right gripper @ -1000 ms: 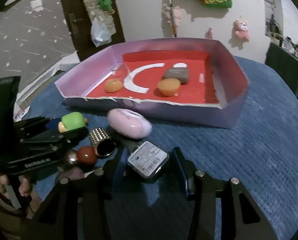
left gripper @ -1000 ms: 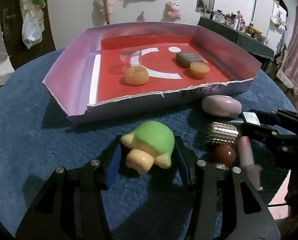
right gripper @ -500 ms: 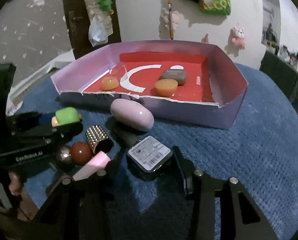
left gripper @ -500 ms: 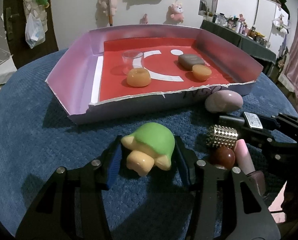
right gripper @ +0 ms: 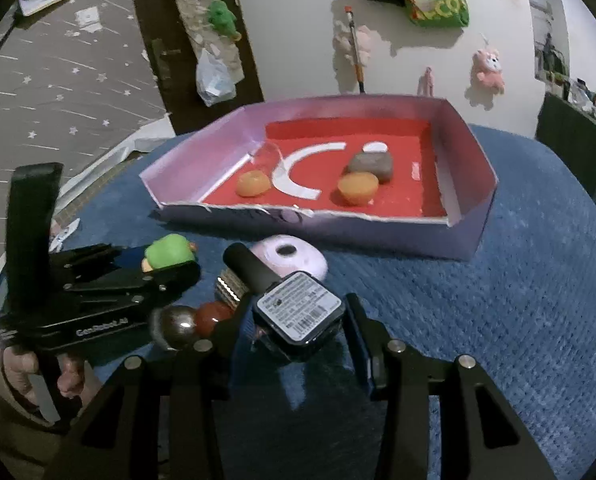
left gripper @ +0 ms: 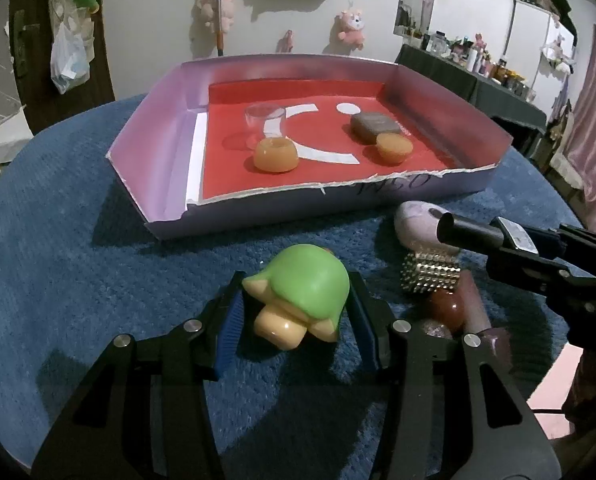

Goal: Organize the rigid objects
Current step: 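Grasp the green turtle toy with the left tool while the right tool grasps the black labeled bottle, then carry the turtle toy and black bottle up into the red-lined box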

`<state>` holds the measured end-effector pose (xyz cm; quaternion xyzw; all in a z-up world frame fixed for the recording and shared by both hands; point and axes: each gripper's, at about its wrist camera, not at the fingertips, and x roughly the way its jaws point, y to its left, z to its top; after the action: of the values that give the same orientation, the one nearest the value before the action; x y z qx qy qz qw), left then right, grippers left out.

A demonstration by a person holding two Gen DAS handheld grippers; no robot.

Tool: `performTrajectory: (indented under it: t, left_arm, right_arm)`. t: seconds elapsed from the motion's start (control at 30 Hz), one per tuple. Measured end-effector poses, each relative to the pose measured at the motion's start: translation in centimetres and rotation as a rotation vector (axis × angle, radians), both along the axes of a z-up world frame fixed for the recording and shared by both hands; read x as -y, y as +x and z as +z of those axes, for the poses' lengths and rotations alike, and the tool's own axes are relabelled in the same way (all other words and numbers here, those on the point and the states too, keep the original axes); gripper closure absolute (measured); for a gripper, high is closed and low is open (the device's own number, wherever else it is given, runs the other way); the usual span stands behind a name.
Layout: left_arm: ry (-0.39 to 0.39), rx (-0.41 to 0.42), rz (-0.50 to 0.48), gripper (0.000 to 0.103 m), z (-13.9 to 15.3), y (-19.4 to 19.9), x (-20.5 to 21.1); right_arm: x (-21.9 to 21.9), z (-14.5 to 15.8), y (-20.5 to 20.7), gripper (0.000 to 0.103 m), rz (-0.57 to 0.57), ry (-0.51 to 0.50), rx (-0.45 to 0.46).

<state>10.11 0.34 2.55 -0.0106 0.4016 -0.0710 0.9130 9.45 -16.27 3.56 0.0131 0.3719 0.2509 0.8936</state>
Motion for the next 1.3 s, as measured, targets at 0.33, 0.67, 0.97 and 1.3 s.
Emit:
performTrajectory:
  t: [0.33, 0.67, 0.97, 1.3]
  left_arm:
    - [-0.028, 0.057, -0.018, 0.057, 2.3, -0.5, -0.1]
    - [-0.035, 0.087, -0.026, 0.057, 4.2, 0.7, 0.1]
    - [-0.042, 0.110, -0.023, 0.057, 5.9, 2.4, -0.2]
    - [-0.053, 0.052, -0.024, 0.057, 5.4, 5.7, -0.6]
  right_arm:
    - [-0.3, 1.8, 0.0, 0.057, 0.026, 0.037, 0.026]
    - [-0.2, 3.4, 0.6, 0.057, 0.023, 0.049, 0.051]
    - [-0.1, 5.2, 2.7, 0.057, 0.024, 0.055, 0.078]
    - [-0.1, 5.3, 6.7, 0.057, 0.025, 0.029, 0.039]
